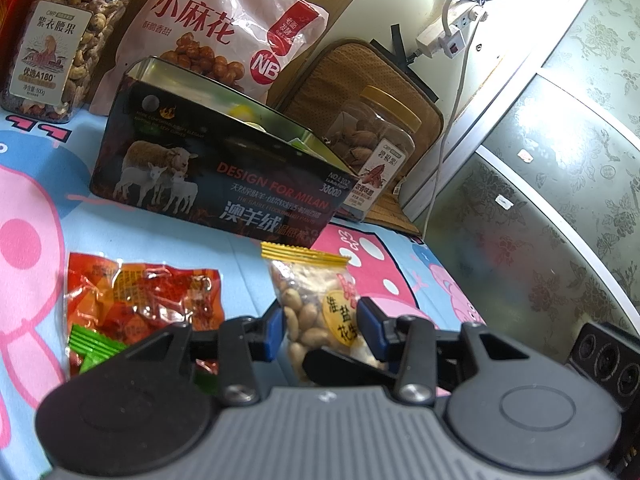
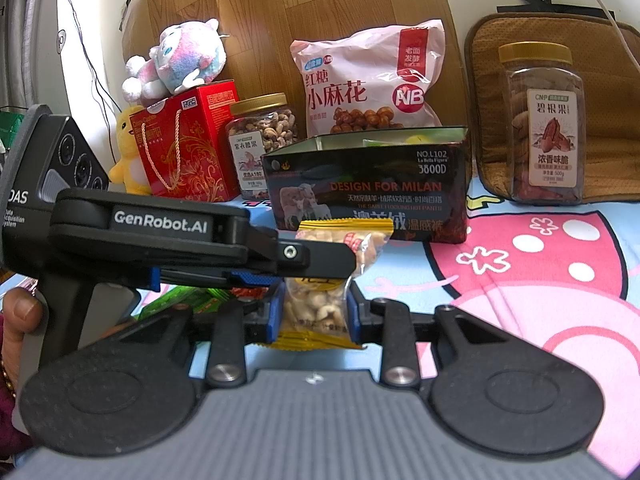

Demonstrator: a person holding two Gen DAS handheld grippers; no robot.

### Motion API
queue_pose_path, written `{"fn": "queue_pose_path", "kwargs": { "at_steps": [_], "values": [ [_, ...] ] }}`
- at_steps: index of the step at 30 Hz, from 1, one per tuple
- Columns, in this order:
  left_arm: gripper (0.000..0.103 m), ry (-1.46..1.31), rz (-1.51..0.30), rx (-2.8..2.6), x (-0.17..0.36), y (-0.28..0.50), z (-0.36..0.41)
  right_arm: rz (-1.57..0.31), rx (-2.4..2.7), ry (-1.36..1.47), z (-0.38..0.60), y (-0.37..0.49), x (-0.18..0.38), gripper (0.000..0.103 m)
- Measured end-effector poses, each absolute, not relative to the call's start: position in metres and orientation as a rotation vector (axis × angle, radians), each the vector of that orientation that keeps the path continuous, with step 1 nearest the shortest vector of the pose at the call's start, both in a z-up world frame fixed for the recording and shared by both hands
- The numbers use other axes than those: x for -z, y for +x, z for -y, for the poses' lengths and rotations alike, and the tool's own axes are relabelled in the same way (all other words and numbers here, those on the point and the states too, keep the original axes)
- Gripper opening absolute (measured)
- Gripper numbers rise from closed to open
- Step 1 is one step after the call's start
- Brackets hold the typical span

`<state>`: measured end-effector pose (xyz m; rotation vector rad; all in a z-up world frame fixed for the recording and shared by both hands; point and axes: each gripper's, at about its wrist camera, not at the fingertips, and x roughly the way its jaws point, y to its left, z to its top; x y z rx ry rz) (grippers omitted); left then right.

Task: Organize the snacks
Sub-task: 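Carry the clear peanut bag over the metal tin and release it, then lower the left gripper onto the red spicy packet and close it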

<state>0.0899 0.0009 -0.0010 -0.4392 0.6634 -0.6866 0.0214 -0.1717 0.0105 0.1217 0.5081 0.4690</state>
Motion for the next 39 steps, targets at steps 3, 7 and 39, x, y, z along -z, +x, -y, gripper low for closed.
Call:
{"fn": "queue_pose_path", "kwargs": {
  "at_steps": [3,7,39],
  "values": [
    [0.039,-0.448,-0.662,0.67,-0.003,0.091,-0.004,-0.507,-0.47,0.119,0.169,0.024,-0.013,0.034],
    [0.038,-0.488,-0.614,0.662,-0.023,0.093,-0.017,-0.462,-0.496,0.091,0.163,0.031,-0.031,0.034],
    [0.046,-0.396,-0.546,0.528,-0.069,0.137,-0.047,-0.394,-0.406,0.153,0.168,0.077,-0.039,0.05]
  ]
}}
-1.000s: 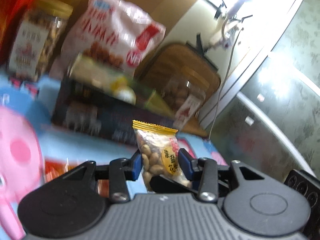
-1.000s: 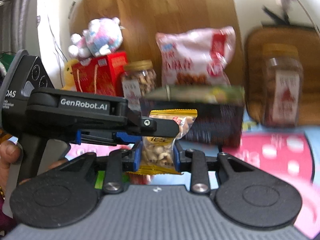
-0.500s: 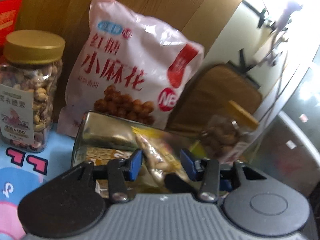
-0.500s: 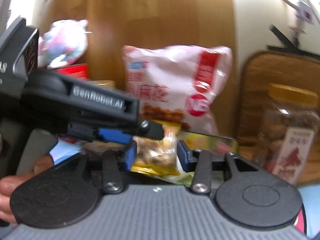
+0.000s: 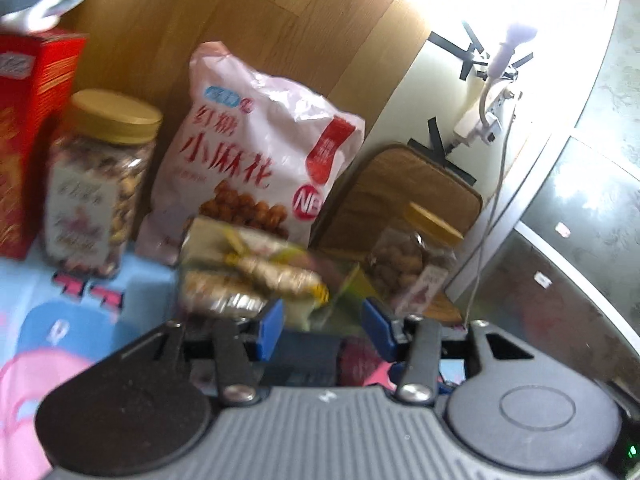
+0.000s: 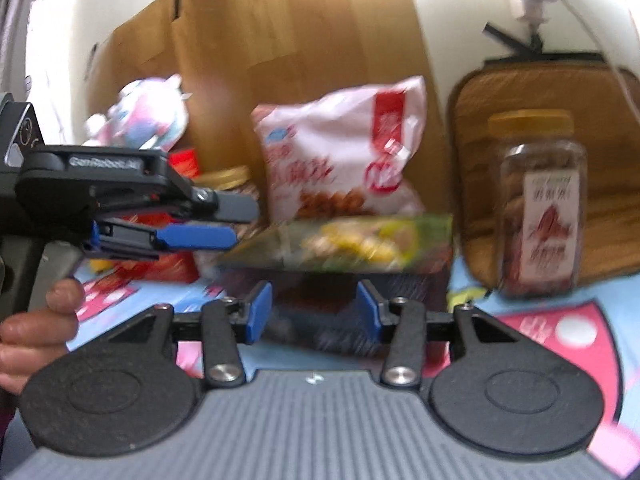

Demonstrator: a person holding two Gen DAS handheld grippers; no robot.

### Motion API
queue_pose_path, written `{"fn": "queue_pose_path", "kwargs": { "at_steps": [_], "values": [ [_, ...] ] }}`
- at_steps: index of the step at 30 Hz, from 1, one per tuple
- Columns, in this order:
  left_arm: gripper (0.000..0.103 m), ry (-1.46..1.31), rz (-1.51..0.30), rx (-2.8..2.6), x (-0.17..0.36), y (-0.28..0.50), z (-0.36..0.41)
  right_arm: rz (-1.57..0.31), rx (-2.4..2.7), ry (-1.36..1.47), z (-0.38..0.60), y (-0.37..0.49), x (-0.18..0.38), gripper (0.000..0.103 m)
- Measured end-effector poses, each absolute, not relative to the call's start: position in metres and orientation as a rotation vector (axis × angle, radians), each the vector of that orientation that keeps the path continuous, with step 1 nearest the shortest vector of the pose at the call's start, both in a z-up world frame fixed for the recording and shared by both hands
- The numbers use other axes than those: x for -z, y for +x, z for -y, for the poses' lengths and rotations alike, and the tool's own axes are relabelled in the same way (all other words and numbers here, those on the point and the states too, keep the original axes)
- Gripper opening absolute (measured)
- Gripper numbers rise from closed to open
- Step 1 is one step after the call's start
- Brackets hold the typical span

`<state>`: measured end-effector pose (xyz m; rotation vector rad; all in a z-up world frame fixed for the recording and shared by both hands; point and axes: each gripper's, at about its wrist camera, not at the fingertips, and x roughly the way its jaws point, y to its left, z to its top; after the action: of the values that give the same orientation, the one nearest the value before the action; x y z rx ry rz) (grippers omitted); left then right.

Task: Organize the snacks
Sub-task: 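Lower the left gripper onto the red spicy packet and close it, then lift the red packet with the left gripper toward the tin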

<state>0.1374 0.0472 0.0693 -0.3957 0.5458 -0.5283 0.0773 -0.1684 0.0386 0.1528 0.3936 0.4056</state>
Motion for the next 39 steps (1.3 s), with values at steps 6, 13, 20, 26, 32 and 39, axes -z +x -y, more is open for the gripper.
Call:
{"fn": "queue_pose_path", "kwargs": {
  "at_steps": [6,13,20,26,32,39],
  "values": [
    [0.048,-0.463,-0.7,0.459,-0.027,0.118,-0.078,-0.586,-0.527,0.149,0.148,0.071,-0.017,0.05],
    [0.049,-0.58,-0.794,0.507,0.013,0.114,-0.085,-0.721,-0.579,0.245,0.143,0.094,-0.002,0.055],
    [0.051,-0.563,-0.773,0.545,0.016,0.115,-0.064,-0.698,-0.592,0.236,0.137,0.086,-0.001,0.044],
    [0.051,-0.603,-0.768,0.572,0.015,0.121,-0.059,-0.631,-0.588,0.235,0.144,0.074,-0.005,0.021],
    [0.056,-0.663,-0.771,0.552,0.014,0.127,-0.066,-0.64,-0.542,0.448,0.178,0.089,0.0,0.02],
    [0.071,-0.731,-0.804,0.629,0.016,0.137,-0.046,-0.679,-0.561,0.8,0.222,0.103,0.016,0.019]
  ]
}}
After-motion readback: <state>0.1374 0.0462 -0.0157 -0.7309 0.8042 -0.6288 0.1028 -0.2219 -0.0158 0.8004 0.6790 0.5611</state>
